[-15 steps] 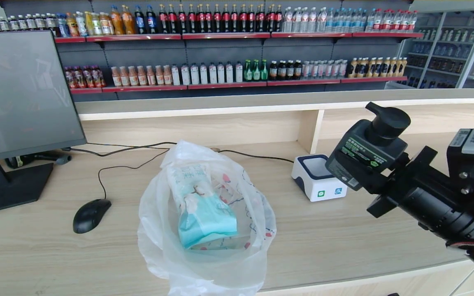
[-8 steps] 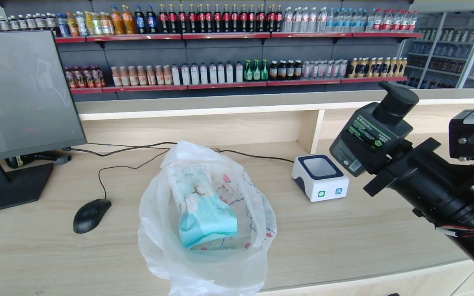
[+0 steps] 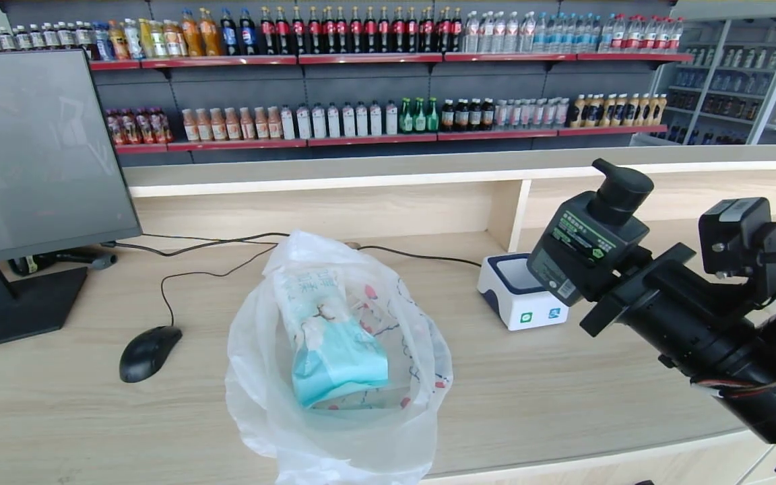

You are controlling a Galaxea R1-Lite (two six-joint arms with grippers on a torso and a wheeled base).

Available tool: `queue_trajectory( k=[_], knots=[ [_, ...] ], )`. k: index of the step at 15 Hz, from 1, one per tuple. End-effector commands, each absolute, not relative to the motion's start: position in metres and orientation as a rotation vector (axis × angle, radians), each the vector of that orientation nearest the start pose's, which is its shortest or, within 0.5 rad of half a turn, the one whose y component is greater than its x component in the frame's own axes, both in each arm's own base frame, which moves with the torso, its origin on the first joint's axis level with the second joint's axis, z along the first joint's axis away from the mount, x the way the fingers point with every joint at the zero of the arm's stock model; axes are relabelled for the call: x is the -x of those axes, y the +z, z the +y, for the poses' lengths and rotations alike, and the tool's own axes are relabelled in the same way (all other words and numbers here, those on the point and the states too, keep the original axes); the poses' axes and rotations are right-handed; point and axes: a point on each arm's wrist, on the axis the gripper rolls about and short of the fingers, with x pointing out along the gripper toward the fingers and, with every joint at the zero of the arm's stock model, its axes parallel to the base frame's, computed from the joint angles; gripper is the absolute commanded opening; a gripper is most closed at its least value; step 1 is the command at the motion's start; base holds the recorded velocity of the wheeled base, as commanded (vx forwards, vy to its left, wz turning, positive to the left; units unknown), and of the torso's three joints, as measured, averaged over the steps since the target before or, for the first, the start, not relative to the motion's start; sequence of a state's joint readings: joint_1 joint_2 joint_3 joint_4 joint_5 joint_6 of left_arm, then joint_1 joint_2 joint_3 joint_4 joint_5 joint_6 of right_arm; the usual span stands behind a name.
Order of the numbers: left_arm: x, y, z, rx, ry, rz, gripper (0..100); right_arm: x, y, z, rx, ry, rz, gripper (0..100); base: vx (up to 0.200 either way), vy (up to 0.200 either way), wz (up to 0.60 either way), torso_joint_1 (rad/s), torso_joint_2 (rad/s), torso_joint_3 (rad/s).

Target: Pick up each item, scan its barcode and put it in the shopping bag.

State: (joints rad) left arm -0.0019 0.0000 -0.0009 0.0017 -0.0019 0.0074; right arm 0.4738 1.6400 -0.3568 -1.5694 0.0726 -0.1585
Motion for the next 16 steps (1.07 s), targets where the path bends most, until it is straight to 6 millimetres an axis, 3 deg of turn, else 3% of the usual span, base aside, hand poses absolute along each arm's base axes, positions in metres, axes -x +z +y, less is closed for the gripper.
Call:
queue_trajectory(
  k=[1, 5, 16],
  knots=[
    [0.023, 0.076, 0.000, -0.005, -0.003, 0.000, 0, -0.214, 0.181, 0.112, 0.098, 0.520, -0.321, 0, -0.200, 0.000, 0.00, 0.002, 0.00, -0.002],
    [0.023, 0.075, 0.000, 0.000, -0.002, 0.002, 0, -0.211, 0.179, 0.110, 0.098, 0.520, -0.311, 0, -0.050, 0.000, 0.00, 0.005, 0.00, 0.001],
    [0.023, 0.076, 0.000, 0.014, 0.000, -0.002, 0, -0.204, 0.177, 0.106, 0.080, 0.522, -0.297, 0, 0.000, 0.200, 0.00, 0.005, 0.00, 0.004]
  ],
)
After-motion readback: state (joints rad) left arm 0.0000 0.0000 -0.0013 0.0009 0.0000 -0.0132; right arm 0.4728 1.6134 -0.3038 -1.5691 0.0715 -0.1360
